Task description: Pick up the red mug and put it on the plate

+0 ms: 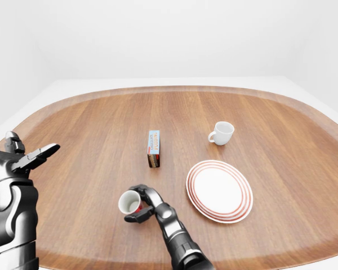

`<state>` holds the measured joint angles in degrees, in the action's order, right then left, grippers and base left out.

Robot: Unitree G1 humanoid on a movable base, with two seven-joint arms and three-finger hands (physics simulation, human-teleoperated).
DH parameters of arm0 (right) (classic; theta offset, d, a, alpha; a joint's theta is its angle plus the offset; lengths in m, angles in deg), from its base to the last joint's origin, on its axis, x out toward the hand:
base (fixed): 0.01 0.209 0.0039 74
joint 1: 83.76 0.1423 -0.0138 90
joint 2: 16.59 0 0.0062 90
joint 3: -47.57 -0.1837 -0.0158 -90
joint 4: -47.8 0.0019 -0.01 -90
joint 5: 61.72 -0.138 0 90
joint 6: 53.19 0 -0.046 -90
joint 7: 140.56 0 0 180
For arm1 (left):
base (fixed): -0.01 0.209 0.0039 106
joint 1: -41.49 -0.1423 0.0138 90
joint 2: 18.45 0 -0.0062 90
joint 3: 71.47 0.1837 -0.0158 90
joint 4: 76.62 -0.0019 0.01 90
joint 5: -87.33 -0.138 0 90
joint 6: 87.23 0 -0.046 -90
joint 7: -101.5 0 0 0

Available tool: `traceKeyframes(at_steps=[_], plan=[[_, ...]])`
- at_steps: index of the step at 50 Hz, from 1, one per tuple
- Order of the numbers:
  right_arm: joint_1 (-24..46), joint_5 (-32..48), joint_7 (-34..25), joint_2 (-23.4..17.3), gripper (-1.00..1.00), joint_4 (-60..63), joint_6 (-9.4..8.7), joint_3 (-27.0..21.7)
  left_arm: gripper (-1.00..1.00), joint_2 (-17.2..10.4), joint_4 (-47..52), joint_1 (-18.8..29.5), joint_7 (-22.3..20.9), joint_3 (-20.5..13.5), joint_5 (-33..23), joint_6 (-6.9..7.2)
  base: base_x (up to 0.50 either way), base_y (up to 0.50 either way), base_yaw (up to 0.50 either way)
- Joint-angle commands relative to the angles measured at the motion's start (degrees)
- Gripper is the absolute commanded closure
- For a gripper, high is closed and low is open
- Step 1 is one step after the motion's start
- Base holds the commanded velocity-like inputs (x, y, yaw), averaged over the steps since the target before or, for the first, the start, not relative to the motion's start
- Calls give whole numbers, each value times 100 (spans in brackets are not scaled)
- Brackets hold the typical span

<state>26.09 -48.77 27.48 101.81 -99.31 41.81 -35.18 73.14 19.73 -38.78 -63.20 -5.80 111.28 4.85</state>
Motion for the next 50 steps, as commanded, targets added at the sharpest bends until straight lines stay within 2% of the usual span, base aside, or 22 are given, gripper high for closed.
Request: traceKeyframes(at_steps=[1,18,24,25,27,31,32,36,38,39,44,46,48,50], plan=[[-7,-29,-46,19,100,-158,1,44,-100,-8,-32,17,6,10,-5,-19,0,0,0],[20,-34,-48,12,100,-151,1,47,-100,-8,-7,7,17,5,-4,0,0,0,0],[-120,138,58,26,100,426,1,184,-100,2,-3,3,16,12,-12,3,0,0,0],[-210,125,75,26,100,725,-105,196,-100,-2,-7,0,13,1,-2,5,0,0,0],[-294,82,133,0,100,1064,-202,212,-100,-9,-48,22,9,-1,-2,-15,0,0,0],[-439,-29,374,-154,100,2260,-682,170,-100,-2,-96,22,-2,17,-9,-59,0,0,0],[-496,-124,356,-217,100,2787,-967,139,-100,-7,-87,11,-2,7,2,-51,0,0,0],[-765,-319,491,-495,100,4691,-999,92,-100,-8,-67,17,15,13,-4,-25,0,0,0],[-767,-362,520,-527,100,4724,-999,123,-100,-9,-68,18,16,14,-4,-26,0,0,0],[-636,-418,551,-700,100,5406,-999,-105,-100,-11,-60,15,15,11,-2,-22,0,0,0],[215,-743,672,-1277,100,5475,-999,-765,-100,-11,3,0,32,-4,5,24,0,0,0],[725,-1116,748,-1728,100,5199,-999,-1350,-100,-17,-24,7,25,-15,9,9,0,0,0],[1023,-1299,885,-2060,100,5098,-999,-1541,-100,-9,-73,19,17,8,-20,-28,0,0,0],[1603,-1592,956,-2545,100,4870,-999,-1851,-100,4,-78,10,10,37,-50,-52,0,0,0]])
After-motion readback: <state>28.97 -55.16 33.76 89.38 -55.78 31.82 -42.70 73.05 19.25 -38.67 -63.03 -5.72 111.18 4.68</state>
